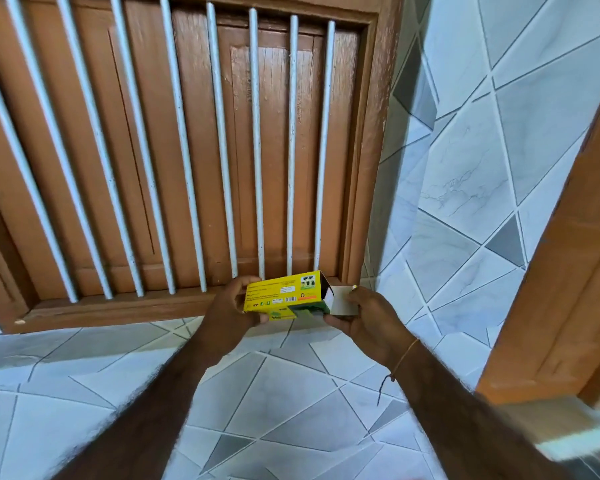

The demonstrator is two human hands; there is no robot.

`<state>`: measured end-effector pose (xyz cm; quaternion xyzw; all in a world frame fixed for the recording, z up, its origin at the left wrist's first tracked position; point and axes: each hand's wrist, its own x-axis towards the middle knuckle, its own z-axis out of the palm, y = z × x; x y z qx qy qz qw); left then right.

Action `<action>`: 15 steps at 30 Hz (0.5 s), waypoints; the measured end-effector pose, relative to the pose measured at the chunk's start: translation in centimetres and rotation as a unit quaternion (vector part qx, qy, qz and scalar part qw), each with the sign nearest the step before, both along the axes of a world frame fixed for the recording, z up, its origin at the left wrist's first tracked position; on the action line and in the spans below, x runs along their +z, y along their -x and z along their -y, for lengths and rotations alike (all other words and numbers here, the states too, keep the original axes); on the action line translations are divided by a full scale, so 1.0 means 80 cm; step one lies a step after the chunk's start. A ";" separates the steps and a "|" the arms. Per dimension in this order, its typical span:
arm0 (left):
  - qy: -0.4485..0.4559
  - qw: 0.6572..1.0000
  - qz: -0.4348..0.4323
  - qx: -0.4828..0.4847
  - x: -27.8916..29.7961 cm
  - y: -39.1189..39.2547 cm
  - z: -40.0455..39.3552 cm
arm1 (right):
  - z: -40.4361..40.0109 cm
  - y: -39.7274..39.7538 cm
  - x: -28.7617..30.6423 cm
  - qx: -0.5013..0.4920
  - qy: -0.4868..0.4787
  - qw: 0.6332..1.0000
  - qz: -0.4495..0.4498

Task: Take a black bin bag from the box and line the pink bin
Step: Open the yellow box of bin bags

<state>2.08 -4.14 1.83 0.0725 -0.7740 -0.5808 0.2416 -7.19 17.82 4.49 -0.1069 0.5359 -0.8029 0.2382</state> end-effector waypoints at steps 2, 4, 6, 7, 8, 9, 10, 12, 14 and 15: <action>-0.005 1.000 -0.012 -0.008 0.009 -0.006 -0.003 | 0.000 -0.005 0.005 -0.028 -0.020 0.999 -0.035; 0.012 1.000 -0.010 -0.017 0.017 -0.009 -0.005 | 0.005 -0.007 0.000 -0.123 -0.124 0.972 -0.157; 0.029 0.999 -0.015 -0.016 0.024 -0.010 -0.006 | 0.006 -0.003 -0.006 -0.221 -0.252 0.887 -0.318; 0.036 0.999 -0.022 -0.015 0.028 -0.011 -0.007 | 0.006 -0.001 -0.009 -0.240 -0.264 0.864 -0.356; 0.040 0.999 -0.028 -0.013 0.032 -0.011 -0.006 | 0.006 -0.004 -0.006 -0.240 -0.244 0.859 -0.382; 0.039 0.999 -0.034 -0.009 0.035 -0.010 -0.007 | 0.004 -0.004 -0.005 -0.227 -0.225 0.862 -0.393; 0.039 0.999 -0.036 -0.004 0.037 -0.009 -0.006 | 0.003 -0.006 -0.003 -0.222 -0.203 0.861 -0.409; 0.040 0.999 -0.037 0.005 0.042 -0.007 -0.007 | -0.003 -0.007 -0.001 -0.222 -0.181 0.851 -0.439; 0.041 0.998 -0.035 0.010 0.044 -0.004 -0.011 | -0.009 -0.006 -0.001 -0.215 -0.173 0.842 -0.463; 0.044 0.998 -0.034 0.013 0.045 -0.003 -0.014 | -0.011 -0.006 -0.002 -0.208 -0.170 0.840 -0.472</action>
